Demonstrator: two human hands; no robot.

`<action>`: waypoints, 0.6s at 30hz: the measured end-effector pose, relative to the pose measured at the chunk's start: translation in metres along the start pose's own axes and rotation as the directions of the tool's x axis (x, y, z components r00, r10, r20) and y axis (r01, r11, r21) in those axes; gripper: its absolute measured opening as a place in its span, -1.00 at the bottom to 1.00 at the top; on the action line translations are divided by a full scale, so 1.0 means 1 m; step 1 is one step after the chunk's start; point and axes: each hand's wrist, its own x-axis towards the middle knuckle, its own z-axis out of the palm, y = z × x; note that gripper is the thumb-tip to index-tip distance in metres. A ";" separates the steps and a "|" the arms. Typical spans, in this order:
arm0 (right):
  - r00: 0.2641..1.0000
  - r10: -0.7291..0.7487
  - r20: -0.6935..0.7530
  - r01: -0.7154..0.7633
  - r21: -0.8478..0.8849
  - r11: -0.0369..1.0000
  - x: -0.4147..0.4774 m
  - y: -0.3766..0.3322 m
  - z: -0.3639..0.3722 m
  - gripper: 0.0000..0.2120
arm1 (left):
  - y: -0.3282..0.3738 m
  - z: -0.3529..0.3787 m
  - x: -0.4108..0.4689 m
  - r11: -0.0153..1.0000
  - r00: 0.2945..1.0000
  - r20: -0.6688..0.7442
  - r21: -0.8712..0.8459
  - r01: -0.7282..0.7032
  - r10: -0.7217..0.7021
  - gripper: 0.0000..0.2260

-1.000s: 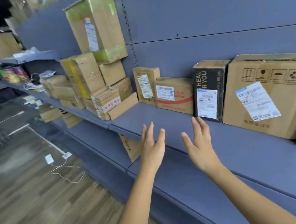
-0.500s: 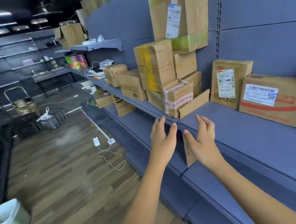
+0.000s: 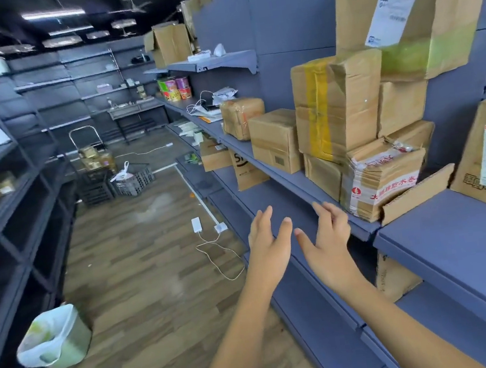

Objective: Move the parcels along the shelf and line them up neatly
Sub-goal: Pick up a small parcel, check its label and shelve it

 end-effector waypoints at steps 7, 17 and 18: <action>0.997 -0.046 0.060 0.044 0.041 0.998 0.098 0.009 0.035 -0.48 | -0.001 -0.002 0.098 1.000 0.999 -0.044 -0.002 -0.004 0.004 -0.53; 0.994 -0.058 0.088 0.051 0.083 0.995 0.202 0.041 0.045 -0.51 | -0.002 0.007 0.210 0.994 0.998 -0.041 -0.100 0.050 -0.055 -0.54; 0.995 -0.046 0.088 0.038 0.088 0.995 0.208 0.044 0.048 -0.51 | -0.004 0.007 0.219 0.994 0.998 -0.032 -0.101 0.047 -0.050 -0.54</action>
